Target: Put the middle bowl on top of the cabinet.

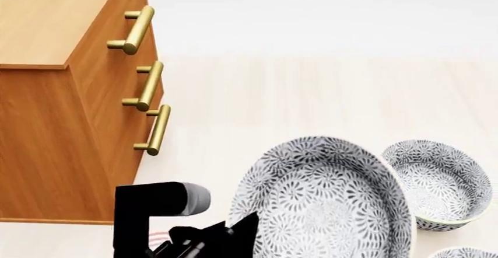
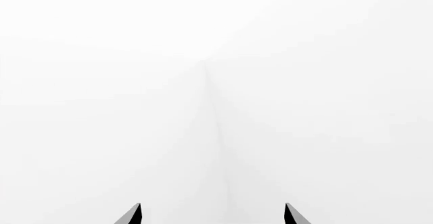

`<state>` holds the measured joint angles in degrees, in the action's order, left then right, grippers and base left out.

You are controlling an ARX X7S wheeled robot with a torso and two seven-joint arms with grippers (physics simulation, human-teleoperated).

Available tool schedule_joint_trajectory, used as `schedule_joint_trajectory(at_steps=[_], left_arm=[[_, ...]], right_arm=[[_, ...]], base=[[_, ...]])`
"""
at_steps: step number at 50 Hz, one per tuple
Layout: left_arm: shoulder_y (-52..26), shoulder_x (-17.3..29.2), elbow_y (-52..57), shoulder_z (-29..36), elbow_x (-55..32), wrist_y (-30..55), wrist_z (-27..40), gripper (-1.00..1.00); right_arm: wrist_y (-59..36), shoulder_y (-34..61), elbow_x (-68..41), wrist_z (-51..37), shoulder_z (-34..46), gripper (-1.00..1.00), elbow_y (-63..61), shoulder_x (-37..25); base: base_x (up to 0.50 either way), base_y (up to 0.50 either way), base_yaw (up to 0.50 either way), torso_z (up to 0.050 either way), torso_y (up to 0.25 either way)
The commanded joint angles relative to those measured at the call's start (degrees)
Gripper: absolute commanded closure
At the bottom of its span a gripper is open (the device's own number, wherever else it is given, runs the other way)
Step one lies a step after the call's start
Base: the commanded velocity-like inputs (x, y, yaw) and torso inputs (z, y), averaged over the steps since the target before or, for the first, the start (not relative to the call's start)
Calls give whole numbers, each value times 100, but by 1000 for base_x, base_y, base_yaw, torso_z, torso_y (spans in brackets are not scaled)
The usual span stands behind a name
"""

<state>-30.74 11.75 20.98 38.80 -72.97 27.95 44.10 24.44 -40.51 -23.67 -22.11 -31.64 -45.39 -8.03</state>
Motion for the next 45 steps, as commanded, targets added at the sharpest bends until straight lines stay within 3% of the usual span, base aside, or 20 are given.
schedule_joint_trajectory(at_steps=[1, 12, 22, 26, 36, 45], left_arm=[[-333, 59, 853, -261, -122, 60, 235, 100], [-1300, 518, 1992, -702, -986, 415, 1357, 100], [-2068, 704, 2325, -1027, -1822, 423, 2282, 100], [-2543, 788, 2269, -1116, -2302, 425, 3007, 100], [-3638, 989, 1917, -1397, -3204, 250, 4084, 100], [-4325, 1087, 963, -1412, -3880, 199, 4194, 100]], right_arm=[[67, 59, 133, 138, -116, -100, 139, 127], [-18, 156, 313, 71, 29, -100, 113, 143], [-211, 240, 564, -82, 226, -100, -107, 219], [-301, 267, 650, -160, 296, -100, -210, 243], [-522, 339, 809, -315, 447, -100, -410, 219], [-619, 400, 920, -410, 559, -100, -480, 196]], base=[[0, 0, 0, 19, 250], [0, 0, 0, 7, 76], [0, 0, 0, 0, 0], [0, 0, 0, 0, 0], [0, 0, 0, 0, 0], [0, 0, 0, 0, 0]])
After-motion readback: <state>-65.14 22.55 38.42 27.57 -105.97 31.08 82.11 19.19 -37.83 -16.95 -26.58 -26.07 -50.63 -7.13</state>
